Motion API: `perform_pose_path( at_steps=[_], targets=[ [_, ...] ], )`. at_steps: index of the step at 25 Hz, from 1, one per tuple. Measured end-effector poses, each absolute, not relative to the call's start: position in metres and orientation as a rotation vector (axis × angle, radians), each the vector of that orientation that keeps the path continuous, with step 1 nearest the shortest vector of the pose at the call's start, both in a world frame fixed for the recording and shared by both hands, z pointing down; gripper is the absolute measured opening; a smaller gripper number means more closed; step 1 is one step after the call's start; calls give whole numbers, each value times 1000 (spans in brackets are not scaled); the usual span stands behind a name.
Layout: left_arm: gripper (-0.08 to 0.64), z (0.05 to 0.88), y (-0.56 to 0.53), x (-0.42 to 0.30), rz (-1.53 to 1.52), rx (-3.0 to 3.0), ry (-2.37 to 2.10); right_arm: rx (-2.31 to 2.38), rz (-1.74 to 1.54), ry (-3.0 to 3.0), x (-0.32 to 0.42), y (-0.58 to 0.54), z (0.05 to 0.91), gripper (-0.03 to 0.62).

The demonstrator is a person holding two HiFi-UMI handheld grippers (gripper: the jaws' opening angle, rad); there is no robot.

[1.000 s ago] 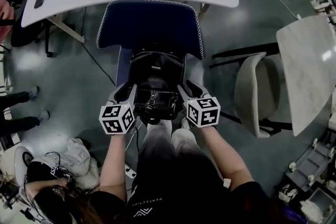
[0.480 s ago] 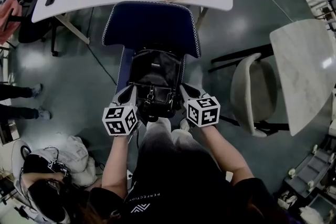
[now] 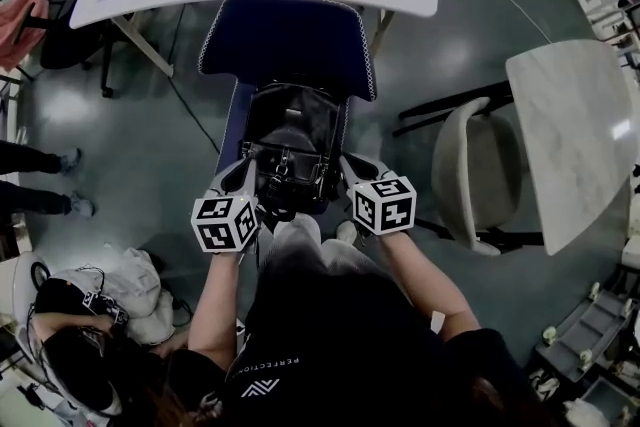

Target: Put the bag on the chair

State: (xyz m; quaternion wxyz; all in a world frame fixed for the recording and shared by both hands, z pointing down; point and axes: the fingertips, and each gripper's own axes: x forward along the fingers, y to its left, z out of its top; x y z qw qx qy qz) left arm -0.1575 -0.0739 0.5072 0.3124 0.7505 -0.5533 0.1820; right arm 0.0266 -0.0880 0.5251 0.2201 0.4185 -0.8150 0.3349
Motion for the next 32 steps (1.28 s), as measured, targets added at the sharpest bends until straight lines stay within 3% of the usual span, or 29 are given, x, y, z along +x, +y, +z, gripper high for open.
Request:
perform_pose_path(
  at_steps=[32],
  targets=[
    [11,491,-55,-176,475,1921,-1521,1128,965,-2269,19,-78,510,-2]
  ],
)
